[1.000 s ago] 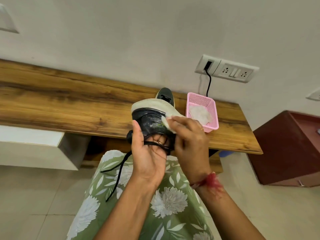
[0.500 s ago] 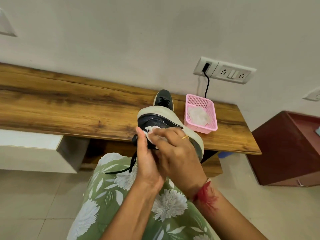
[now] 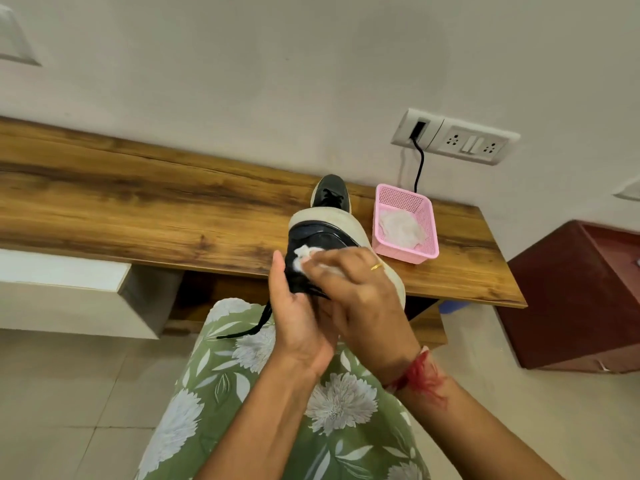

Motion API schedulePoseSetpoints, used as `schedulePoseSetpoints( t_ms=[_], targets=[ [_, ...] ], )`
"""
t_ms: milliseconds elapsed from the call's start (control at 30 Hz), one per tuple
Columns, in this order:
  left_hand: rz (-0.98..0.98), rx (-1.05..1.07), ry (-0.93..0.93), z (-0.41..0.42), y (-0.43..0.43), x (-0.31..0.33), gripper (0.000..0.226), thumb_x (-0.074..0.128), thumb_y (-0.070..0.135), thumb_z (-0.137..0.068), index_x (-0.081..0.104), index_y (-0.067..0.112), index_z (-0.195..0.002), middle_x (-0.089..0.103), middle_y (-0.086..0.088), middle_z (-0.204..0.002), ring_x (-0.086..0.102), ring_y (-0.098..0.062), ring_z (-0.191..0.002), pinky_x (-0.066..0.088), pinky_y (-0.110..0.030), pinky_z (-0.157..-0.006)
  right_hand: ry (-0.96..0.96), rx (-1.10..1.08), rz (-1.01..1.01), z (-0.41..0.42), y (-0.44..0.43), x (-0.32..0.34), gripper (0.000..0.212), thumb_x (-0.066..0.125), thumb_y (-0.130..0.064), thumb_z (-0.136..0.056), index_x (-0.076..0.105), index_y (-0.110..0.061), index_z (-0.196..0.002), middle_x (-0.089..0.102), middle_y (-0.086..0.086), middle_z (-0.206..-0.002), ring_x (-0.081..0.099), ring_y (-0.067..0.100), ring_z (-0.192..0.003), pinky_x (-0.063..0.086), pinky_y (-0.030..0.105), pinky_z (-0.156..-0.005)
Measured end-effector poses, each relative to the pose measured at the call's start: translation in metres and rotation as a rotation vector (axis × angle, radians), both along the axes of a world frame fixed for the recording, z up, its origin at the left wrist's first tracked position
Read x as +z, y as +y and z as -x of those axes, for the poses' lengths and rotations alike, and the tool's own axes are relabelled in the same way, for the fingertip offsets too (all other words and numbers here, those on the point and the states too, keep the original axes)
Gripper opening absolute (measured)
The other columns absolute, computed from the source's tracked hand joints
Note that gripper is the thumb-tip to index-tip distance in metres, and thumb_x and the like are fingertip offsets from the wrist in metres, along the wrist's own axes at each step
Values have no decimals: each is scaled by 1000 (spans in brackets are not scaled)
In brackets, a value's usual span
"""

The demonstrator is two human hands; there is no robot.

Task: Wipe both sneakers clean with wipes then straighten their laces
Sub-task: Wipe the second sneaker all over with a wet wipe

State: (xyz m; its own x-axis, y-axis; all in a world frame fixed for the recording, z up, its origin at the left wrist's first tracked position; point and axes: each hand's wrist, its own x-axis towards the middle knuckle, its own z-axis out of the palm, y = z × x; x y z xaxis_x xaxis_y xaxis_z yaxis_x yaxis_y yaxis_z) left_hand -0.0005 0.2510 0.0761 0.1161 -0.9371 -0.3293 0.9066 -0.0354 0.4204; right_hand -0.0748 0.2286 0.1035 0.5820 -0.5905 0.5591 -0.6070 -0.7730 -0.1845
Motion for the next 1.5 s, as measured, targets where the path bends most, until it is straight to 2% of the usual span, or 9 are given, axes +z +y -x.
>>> schedulePoseSetpoints(
  t_ms=[200,333,467,600,767,933,1100,1267,1500],
  targets=[
    [-14,12,22,4,-2,-2,62,23,52,-97,69,12,-93,71,-6,-82,67,-13,-76,54,-21,-61,-8,-99,20,11,-18,2,36,44,-10,-82,71,-6,-105,66,11,-103,54,26,-93,53,39,-68],
    [-22,10,75,-1,-3,-3,64,29,53,-96,73,11,-76,69,-5,-77,68,-14,-74,55,-20,-63,57,87,73,6,-6,-8,27,55,-12,-84,70,-7,-107,67,8,-103,52,21,-94,50,33,-74],
    [-22,8,13,4,-4,-2,60,23,51,-97,67,10,-103,70,-6,-84,66,-11,-75,54,-23,-65,-17,-129,53,13,-24,-2,36,44,-10,-83,69,-5,-108,66,11,-103,51,25,-94,53,41,-68],
    [-36,11,46,-2,-3,-4,58,32,53,-94,71,13,-77,68,-5,-78,68,-14,-74,55,-22,-69,8,15,91,-1,0,-18,30,58,-11,-83,68,-8,-111,66,8,-106,52,22,-96,51,39,-73],
    [-35,19,12,-1,-4,-1,62,23,51,-97,66,7,-106,69,-11,-90,64,-16,-82,53,-25,-73,-78,-193,55,15,-29,-14,41,41,-3,-82,67,-7,-114,66,12,-104,47,23,-96,52,39,-72],
    [-45,29,44,-6,-4,-3,62,26,55,-96,70,11,-91,70,-7,-86,69,-14,-81,54,-25,-75,-10,14,108,1,-8,-25,32,55,-11,-85,66,-9,-115,66,6,-109,51,20,-97,51,36,-75],
    [-16,15,0,-4,-3,1,63,23,52,-96,63,5,-109,70,-8,-79,67,-13,-69,55,-23,-63,-103,-261,62,11,-22,-30,44,41,-3,-82,63,-7,-120,64,10,-111,45,22,-97,49,38,-76],
    [-23,50,-21,-11,0,6,79,36,68,-82,62,3,-117,69,-13,-103,67,-20,-95,55,-30,-87,7,-101,155,8,-2,-43,33,53,-12,-90,62,-9,-121,65,5,-115,48,19,-96,48,31,-80],
    [-3,44,-27,-11,-1,8,78,38,63,-84,58,-2,-124,71,-13,-96,68,-19,-89,58,-28,-81,-80,-188,7,9,-7,-41,49,37,-2,-80,61,-6,-122,63,9,-115,45,21,-101,52,38,-79]
  ],
)
